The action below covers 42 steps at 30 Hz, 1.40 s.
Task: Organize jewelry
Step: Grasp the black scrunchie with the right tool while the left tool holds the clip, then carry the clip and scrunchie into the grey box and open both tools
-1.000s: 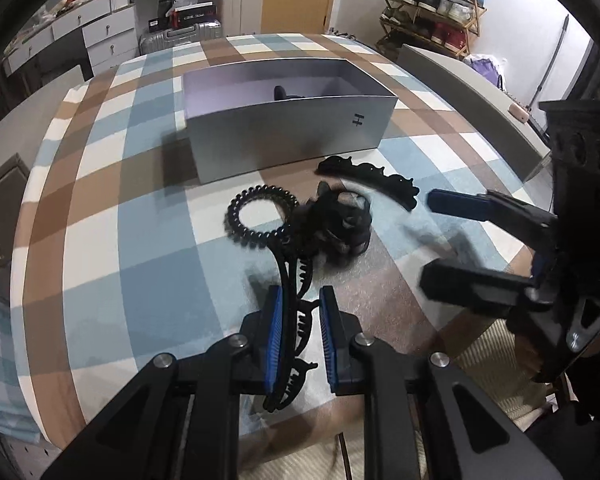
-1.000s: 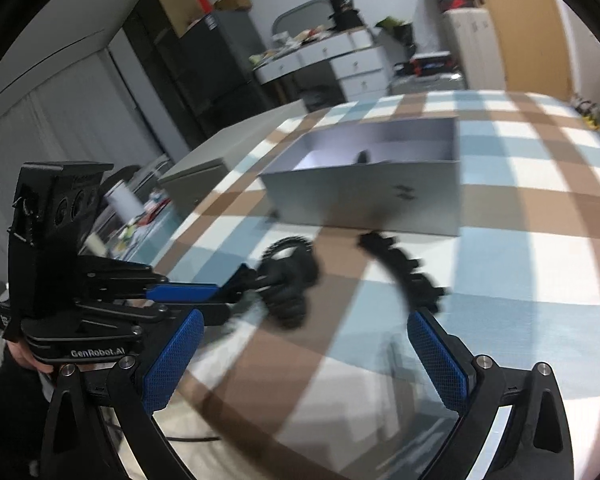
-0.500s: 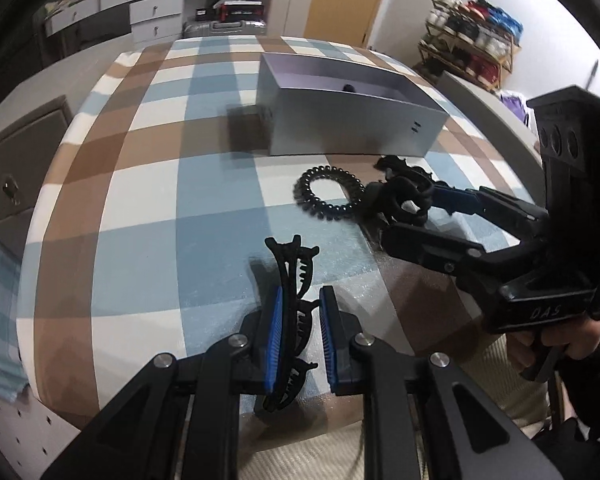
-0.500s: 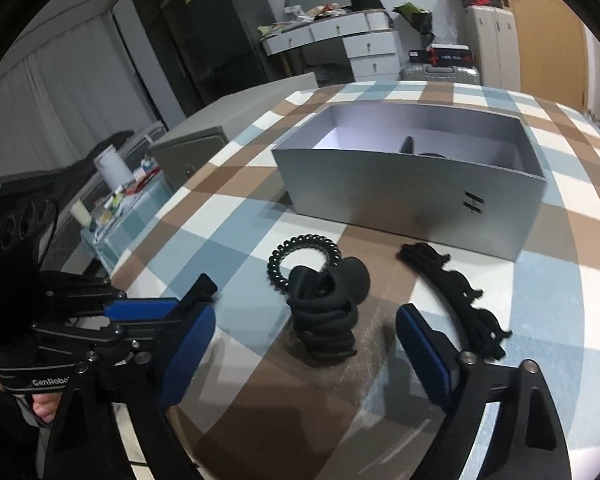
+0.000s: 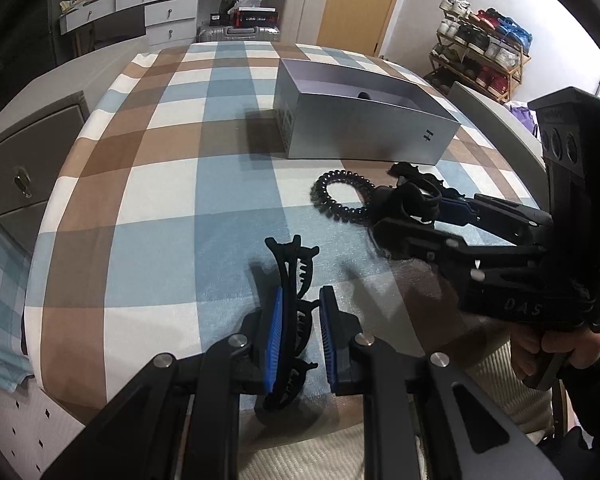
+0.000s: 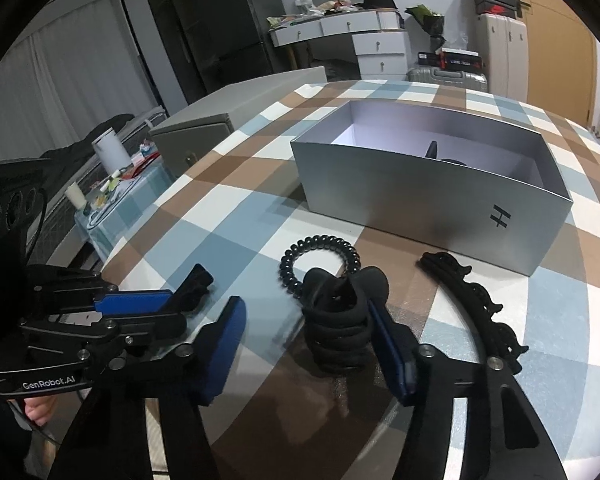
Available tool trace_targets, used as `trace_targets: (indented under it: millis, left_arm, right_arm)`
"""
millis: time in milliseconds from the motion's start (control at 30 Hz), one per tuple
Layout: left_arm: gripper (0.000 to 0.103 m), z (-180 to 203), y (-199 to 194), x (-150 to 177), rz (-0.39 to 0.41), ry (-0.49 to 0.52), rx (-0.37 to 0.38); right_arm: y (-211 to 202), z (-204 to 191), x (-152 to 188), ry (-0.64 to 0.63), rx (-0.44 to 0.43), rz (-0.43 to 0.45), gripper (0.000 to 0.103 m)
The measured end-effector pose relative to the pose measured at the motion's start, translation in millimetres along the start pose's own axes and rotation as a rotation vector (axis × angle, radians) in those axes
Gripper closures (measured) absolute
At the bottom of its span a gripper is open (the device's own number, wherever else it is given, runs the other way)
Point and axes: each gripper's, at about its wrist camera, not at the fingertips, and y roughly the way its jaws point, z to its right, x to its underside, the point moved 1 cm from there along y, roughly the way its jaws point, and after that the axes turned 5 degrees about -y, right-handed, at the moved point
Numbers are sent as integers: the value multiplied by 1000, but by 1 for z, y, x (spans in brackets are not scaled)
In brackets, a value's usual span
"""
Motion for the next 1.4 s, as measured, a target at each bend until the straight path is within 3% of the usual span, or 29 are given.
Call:
trace_targets:
  millis: [100, 933, 1400]
  left_arm:
    - [90, 0, 0, 1, -2, 0, -3]
    - [90, 22, -13, -23, 66, 9, -13]
    - [90, 50, -20, -98, 181, 27, 85]
  right_arm:
    - [0, 4, 0, 16, 11, -6, 73]
    - [-60, 33, 11, 104, -47, 172, 73]
    - [-97, 60, -20, 111, -51, 307, 73]
